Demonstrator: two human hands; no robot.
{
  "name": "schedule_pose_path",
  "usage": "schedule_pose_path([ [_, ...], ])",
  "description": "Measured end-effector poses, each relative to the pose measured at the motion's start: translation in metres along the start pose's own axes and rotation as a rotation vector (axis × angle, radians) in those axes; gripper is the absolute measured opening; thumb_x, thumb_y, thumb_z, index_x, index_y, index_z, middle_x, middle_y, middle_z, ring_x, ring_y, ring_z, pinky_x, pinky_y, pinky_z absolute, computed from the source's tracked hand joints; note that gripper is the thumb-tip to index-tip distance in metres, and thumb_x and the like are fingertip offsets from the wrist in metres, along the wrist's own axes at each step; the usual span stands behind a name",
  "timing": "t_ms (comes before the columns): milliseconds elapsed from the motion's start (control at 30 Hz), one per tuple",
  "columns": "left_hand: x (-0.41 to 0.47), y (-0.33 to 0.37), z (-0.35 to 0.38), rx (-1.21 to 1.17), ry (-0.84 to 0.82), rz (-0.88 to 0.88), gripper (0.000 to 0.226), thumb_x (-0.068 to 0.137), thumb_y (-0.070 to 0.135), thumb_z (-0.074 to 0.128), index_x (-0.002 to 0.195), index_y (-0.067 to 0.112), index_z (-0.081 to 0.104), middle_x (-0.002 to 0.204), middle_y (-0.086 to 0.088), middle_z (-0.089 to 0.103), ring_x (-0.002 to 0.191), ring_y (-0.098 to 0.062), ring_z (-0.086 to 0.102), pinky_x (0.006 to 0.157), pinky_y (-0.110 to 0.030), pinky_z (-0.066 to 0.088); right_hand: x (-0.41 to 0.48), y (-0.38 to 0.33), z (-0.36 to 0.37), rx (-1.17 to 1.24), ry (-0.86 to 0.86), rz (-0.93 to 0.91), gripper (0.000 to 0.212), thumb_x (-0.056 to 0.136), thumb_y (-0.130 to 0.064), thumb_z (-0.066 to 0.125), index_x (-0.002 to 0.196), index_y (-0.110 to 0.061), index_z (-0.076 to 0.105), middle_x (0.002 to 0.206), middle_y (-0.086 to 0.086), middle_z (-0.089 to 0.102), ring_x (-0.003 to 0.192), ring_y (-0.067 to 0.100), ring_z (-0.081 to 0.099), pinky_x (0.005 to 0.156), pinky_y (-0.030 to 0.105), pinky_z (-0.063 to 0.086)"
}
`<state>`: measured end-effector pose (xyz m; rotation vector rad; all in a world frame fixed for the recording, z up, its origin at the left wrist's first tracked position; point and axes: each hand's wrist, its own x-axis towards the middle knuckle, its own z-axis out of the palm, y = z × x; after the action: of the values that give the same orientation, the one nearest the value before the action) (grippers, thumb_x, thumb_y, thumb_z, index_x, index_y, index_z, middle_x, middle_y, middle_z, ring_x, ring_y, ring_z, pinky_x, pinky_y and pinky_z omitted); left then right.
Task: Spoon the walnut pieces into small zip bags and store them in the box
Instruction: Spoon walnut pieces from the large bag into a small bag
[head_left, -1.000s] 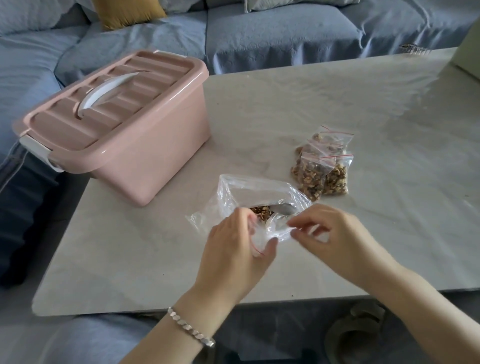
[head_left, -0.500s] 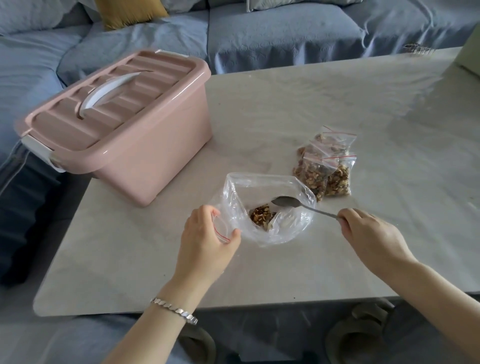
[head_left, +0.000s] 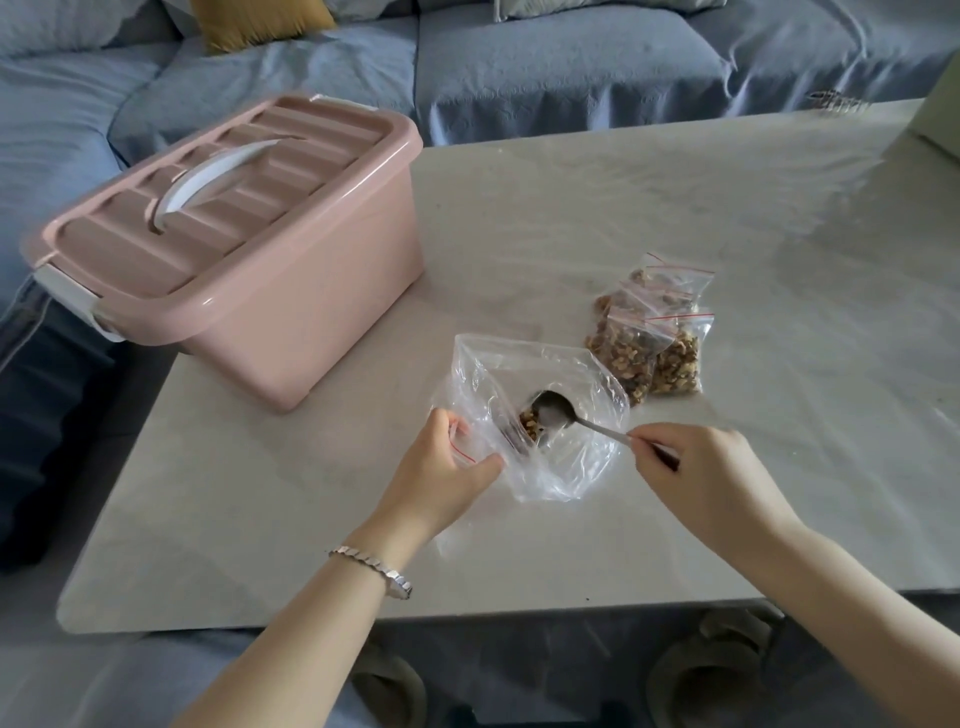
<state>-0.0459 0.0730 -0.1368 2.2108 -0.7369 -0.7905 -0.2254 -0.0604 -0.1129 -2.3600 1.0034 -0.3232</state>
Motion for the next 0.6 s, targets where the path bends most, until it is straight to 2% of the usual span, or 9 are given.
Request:
schedule_pose_path([
  [67, 0.003, -0.002, 0.005, -0.051, 0.015, -0.018, 0.034, 0.079, 0.026, 0.066, 0.102, 0.019, 0.042, 0.094, 0.008, 0.048, 0.075, -0.002, 0.046, 0.061, -0.016, 0.035, -0.004, 0.001, 0.006, 0.058, 0.001, -0.001, 0.015, 0.087, -0.011, 0.058, 0.083, -0.009, 0.073, 0.068, 0.005, 0.068, 0.05, 0.013, 0.054, 0.046, 0.021, 0.04],
  [133, 0.006, -0.005, 0.008, -0.098, 0.052, -0.031, 0.032, 0.077, 0.021, 0.067, 0.098, 0.017, 0.043, 0.09, 0.008, 0.046, 0.071, -0.004, 0.045, 0.059, -0.015, 0.036, -0.008, 0.002, 0.008, 0.123, 0.018, 0.009, 0.015, 0.086, -0.01, 0.059, 0.089, -0.01, 0.074, 0.071, 0.004, 0.069, 0.05, 0.014, 0.054, 0.048, 0.018, 0.041],
  [267, 0.012, -0.01, 0.011, -0.133, 0.092, -0.014, 0.03, 0.073, 0.012, 0.068, 0.091, 0.017, 0.044, 0.083, 0.007, 0.046, 0.065, -0.005, 0.045, 0.053, -0.007, 0.035, -0.009, 0.004, 0.006, 0.135, 0.023, 0.015, 0.015, 0.086, -0.009, 0.06, 0.089, -0.01, 0.074, 0.074, 0.005, 0.07, 0.051, 0.014, 0.057, 0.053, 0.023, 0.045],
  [433, 0.016, -0.011, 0.013, -0.208, 0.153, -0.012, 0.033, 0.07, 0.005, 0.069, 0.081, 0.024, 0.044, 0.08, 0.01, 0.048, 0.062, -0.002, 0.046, 0.053, -0.004, 0.035, -0.015, 0.004, 0.016, 0.17, -0.03, 0.033, 0.015, 0.085, -0.009, 0.06, 0.088, -0.012, 0.075, 0.078, 0.005, 0.072, 0.07, 0.021, 0.066, 0.065, 0.03, 0.052],
  [467, 0.016, -0.011, 0.015, -0.231, 0.158, -0.022, 0.033, 0.07, 0.005, 0.069, 0.08, 0.024, 0.044, 0.08, 0.009, 0.049, 0.062, -0.003, 0.047, 0.054, -0.005, 0.036, -0.017, 0.003, 0.019, 0.185, -0.039, 0.038, 0.015, 0.086, -0.009, 0.06, 0.088, -0.011, 0.075, 0.079, 0.005, 0.072, 0.07, 0.019, 0.066, 0.065, 0.027, 0.051],
  [533, 0.016, -0.011, 0.02, -0.307, 0.179, -0.059, 0.033, 0.067, 0.005, 0.071, 0.079, 0.022, 0.046, 0.079, 0.007, 0.05, 0.064, -0.008, 0.049, 0.065, -0.015, 0.044, -0.019, 0.001, 0.023, 0.22, -0.05, 0.054, 0.016, 0.086, -0.008, 0.06, 0.09, -0.011, 0.075, 0.079, 0.001, 0.072, 0.069, 0.012, 0.064, 0.063, 0.018, 0.048],
  [600, 0.017, -0.012, 0.023, -0.443, 0.232, -0.116, 0.033, 0.063, 0.005, 0.074, 0.077, 0.022, 0.048, 0.079, 0.004, 0.053, 0.068, -0.015, 0.055, 0.076, -0.034, 0.052, -0.018, -0.001, 0.022, 0.238, -0.059, 0.063, 0.017, 0.086, -0.009, 0.059, 0.092, -0.012, 0.075, 0.071, -0.01, 0.067, 0.064, 0.005, 0.063, 0.059, 0.013, 0.046],
])
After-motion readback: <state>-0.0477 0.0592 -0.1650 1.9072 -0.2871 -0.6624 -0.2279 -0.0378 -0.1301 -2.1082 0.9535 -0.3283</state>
